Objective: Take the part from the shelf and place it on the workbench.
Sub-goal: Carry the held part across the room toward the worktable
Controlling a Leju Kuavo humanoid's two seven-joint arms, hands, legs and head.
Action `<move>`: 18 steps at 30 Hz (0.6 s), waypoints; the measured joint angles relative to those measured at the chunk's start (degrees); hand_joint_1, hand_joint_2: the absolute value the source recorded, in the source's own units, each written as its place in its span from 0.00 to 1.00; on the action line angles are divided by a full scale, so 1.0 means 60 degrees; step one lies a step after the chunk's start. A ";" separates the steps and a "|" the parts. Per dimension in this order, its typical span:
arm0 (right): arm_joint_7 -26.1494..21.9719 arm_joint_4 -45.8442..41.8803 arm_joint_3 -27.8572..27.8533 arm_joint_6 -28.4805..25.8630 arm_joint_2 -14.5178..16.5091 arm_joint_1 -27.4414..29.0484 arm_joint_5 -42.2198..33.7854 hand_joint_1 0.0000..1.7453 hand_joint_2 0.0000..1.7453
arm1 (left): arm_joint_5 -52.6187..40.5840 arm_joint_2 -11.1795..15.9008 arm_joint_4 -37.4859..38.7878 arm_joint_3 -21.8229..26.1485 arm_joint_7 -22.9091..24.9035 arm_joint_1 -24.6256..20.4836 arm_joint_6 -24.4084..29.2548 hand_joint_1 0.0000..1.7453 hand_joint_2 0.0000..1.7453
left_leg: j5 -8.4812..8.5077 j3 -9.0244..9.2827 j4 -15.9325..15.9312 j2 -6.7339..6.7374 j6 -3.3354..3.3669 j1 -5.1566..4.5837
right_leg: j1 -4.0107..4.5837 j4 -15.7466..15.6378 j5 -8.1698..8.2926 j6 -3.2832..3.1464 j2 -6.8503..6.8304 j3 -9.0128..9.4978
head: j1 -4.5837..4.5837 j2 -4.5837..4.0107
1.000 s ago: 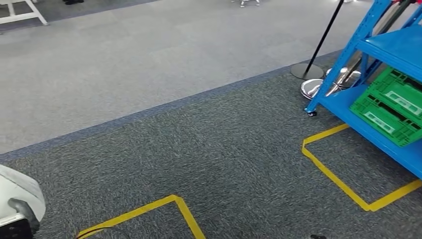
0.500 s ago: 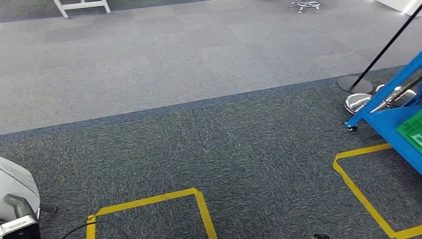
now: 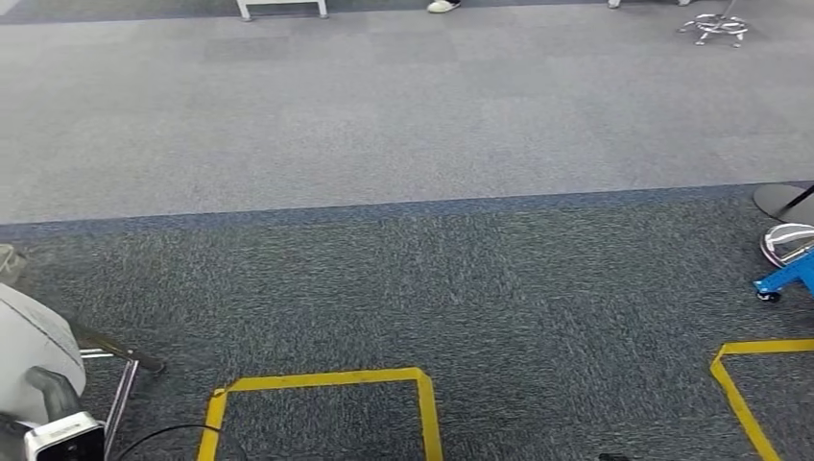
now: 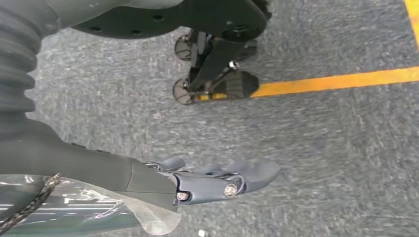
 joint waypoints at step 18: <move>-0.0091 -0.0002 -0.0026 0.0069 0.0034 -0.0050 0.0130 0.00 1.00 | -0.0062 0.0006 -0.0135 -0.0038 0.0028 0.0035 0.0181 1.00 1.00 | 0.0503 -0.0986 0.0414 0.1610 0.0022 0.0043 | -0.0028 -0.0002 -0.0975 0.0373 -0.1681 0.1578 | -0.0003 0.0002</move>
